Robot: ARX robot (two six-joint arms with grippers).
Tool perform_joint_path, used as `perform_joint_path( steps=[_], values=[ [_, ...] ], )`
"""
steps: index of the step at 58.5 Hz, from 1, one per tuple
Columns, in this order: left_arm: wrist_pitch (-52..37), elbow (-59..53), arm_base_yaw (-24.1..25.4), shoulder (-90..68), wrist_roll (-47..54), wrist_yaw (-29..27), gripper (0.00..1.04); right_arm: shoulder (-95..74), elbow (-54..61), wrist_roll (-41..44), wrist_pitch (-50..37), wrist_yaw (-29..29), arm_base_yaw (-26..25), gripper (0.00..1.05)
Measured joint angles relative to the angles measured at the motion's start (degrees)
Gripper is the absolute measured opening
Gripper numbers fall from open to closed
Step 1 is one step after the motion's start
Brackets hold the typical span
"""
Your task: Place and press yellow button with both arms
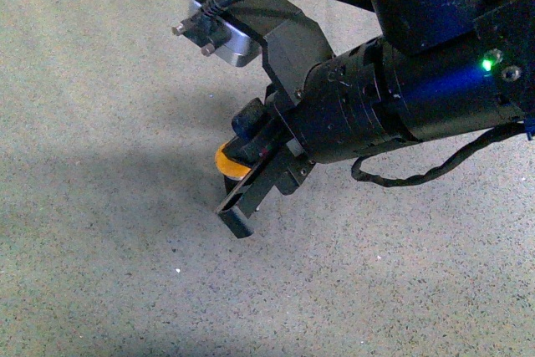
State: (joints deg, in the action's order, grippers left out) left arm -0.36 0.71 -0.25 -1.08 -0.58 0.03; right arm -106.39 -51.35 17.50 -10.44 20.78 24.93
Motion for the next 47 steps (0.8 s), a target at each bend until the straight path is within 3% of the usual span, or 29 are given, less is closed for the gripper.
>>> perform_joint_path(
  steps=[31,47],
  values=[
    [0.4,0.0,0.1,0.1,0.0,0.0,0.01,-2.5,2.1,-5.2,-3.3,1.7,-1.5,0.01],
    [0.4,0.0,0.1,0.1,0.0,0.0,0.01,4.9,7.3,-9.7,-6.0,0.0,-4.6,0.01]
  ],
)
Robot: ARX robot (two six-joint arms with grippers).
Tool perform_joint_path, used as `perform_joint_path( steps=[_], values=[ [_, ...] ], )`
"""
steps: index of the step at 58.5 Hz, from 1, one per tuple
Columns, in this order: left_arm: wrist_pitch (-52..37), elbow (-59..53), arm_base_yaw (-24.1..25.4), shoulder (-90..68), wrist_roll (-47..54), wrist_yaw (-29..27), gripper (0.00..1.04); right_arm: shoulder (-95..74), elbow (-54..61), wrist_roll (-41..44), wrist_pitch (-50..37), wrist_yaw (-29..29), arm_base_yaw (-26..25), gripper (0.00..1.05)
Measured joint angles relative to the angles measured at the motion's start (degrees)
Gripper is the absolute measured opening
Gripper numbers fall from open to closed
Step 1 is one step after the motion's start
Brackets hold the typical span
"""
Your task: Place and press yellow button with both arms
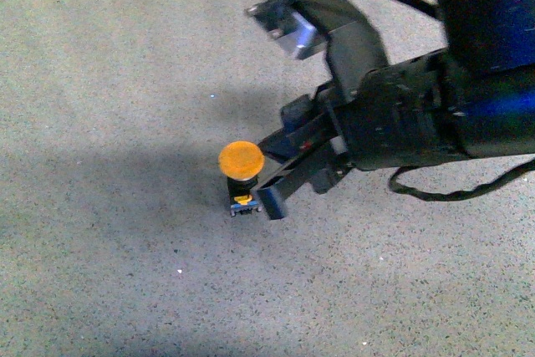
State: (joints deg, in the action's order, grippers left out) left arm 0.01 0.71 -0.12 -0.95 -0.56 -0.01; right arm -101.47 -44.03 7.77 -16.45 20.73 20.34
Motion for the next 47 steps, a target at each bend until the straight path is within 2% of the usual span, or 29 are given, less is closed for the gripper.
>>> perform_joint_path(
  steps=[4,6,16,18,19,20,21,23,28,33,47],
  values=[
    [0.0,0.0,0.0,0.0,0.0,0.0,0.01,4.7,2.3,-1.1,0.1,0.3,-1.8,0.02],
    [0.0,0.0,0.0,0.0,0.0,0.0,0.01,7.5,3.4,-1.7,0.3,0.7,-2.7,0.06],
    [0.0,0.0,0.0,0.0,0.0,0.0,0.01,24.9,9.2,-7.0,1.3,3.0,-10.0,0.36],
    [0.0,0.0,0.0,0.0,0.0,0.0,0.01,27.4,10.1,-7.9,1.3,2.4,-11.0,0.43],
    [0.0,0.0,0.0,0.0,0.0,0.0,0.01,27.6,10.5,-8.1,0.3,1.0,-10.9,0.43],
    [0.0,0.0,0.0,0.0,0.0,0.0,0.01,28.0,12.7,-8.0,-6.3,-6.0,-10.1,0.39],
    [0.0,0.0,0.0,0.0,0.0,0.0,0.01,28.2,13.6,-8.0,-8.9,-8.5,-9.9,0.37],
    [0.0,0.0,0.0,0.0,0.0,0.1,0.01,28.3,17.2,-8.0,-18.4,-17.2,-9.4,0.30],
    [0.0,0.0,0.0,0.0,0.0,0.0,0.01,29.3,23.8,-8.0,-31.1,-28.3,-9.7,0.16],
    [0.0,0.0,0.0,0.0,0.0,-0.1,0.01,32.5,27.2,-8.0,-34.6,-29.9,-11.3,0.01],
    [0.0,0.0,0.0,0.0,0.0,0.0,0.01,43.5,35.4,-8.0,-32.0,-26.3,-14.5,0.01]
  ],
)
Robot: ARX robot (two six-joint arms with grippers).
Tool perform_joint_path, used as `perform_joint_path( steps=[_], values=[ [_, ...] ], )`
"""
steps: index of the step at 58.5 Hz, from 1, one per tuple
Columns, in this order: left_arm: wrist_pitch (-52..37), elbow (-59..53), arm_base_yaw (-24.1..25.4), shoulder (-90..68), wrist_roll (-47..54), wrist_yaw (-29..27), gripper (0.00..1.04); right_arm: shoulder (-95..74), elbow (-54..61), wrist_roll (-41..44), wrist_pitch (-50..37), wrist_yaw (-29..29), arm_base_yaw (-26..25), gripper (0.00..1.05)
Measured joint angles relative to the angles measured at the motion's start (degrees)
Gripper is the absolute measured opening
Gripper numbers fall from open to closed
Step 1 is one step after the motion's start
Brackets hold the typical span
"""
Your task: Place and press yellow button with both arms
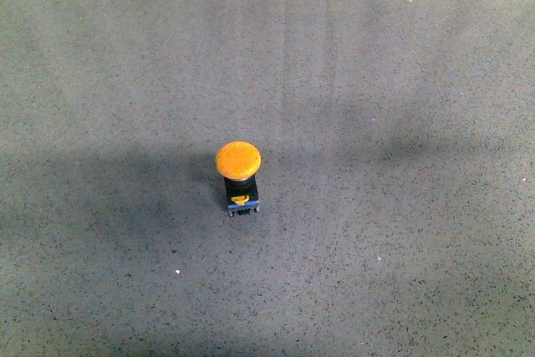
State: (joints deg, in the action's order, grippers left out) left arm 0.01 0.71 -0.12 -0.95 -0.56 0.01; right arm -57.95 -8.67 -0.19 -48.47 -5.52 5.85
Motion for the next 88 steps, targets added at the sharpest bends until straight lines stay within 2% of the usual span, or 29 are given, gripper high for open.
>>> perform_joint_path(
  steps=[7,11,16,19,23,58,88],
  values=[
    [0.0,0.0,0.0,0.0,0.0,0.0,0.01,5.0,2.2,0.0,2.5,1.1,-1.3,0.01],
    [0.0,0.0,0.0,0.0,0.0,0.0,0.01,7.3,3.3,0.0,4.1,4.8,-3.9,0.01],
    [0.0,0.0,0.0,0.0,0.0,0.0,0.01,10.6,4.8,0.0,5.8,5.1,-5.6,0.01],
    [0.0,0.0,0.0,0.0,0.0,0.0,0.01,10.9,6.2,0.0,3.5,5.4,-5.6,0.01],
    [0.0,0.0,0.0,0.0,0.0,0.0,0.01,11.9,7.2,0.0,4.6,5.5,-5.6,0.01],
    [0.0,0.0,0.0,0.0,0.0,0.0,0.01,33.5,7.6,0.0,24.2,5.5,-5.7,0.01],
    [0.0,0.0,0.0,0.0,0.0,0.0,0.01,45.2,7.6,0.0,35.7,5.5,-5.7,0.01]
  ],
)
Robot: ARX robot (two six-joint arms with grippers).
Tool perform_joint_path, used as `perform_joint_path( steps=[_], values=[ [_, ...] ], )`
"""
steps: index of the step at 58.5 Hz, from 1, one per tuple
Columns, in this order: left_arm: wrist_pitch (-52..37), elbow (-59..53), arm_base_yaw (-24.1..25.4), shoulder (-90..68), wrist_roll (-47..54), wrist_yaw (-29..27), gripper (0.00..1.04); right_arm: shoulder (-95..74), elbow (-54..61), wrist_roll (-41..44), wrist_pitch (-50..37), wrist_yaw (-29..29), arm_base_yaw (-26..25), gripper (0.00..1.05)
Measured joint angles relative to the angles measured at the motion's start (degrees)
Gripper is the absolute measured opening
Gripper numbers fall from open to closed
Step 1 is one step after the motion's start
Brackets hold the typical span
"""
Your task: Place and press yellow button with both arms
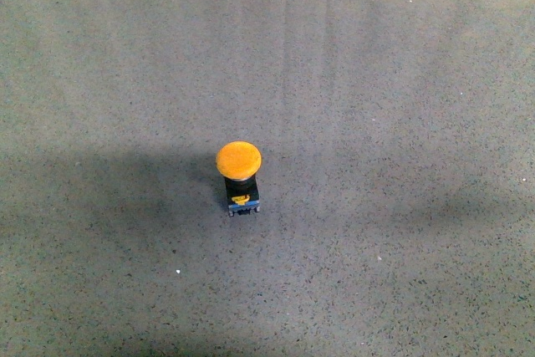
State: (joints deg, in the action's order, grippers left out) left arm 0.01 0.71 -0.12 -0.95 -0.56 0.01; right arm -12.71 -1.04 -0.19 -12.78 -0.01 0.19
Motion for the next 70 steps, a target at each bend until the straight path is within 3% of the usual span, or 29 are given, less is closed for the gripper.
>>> perform_joint_path(
  steps=[12,19,46,52,70],
  values=[
    [0.0,0.0,0.0,0.0,0.0,0.0,0.01,2.9,0.0,0.0,3.0,0.0,0.0,0.01],
    [0.0,0.0,0.0,0.0,0.0,0.0,0.01,10.7,0.0,0.0,12.1,-0.1,0.0,0.01],
    [0.0,0.0,0.0,0.0,0.0,0.0,0.01,12.4,0.0,0.0,12.7,-0.1,0.0,0.02],
    [0.0,0.0,0.0,0.0,0.0,0.0,0.06,12.4,0.0,0.0,12.7,-0.1,0.0,0.18],
    [0.0,0.0,0.0,0.0,0.0,0.0,0.60,12.4,0.0,0.0,12.7,-0.1,0.0,0.70]
  ],
)
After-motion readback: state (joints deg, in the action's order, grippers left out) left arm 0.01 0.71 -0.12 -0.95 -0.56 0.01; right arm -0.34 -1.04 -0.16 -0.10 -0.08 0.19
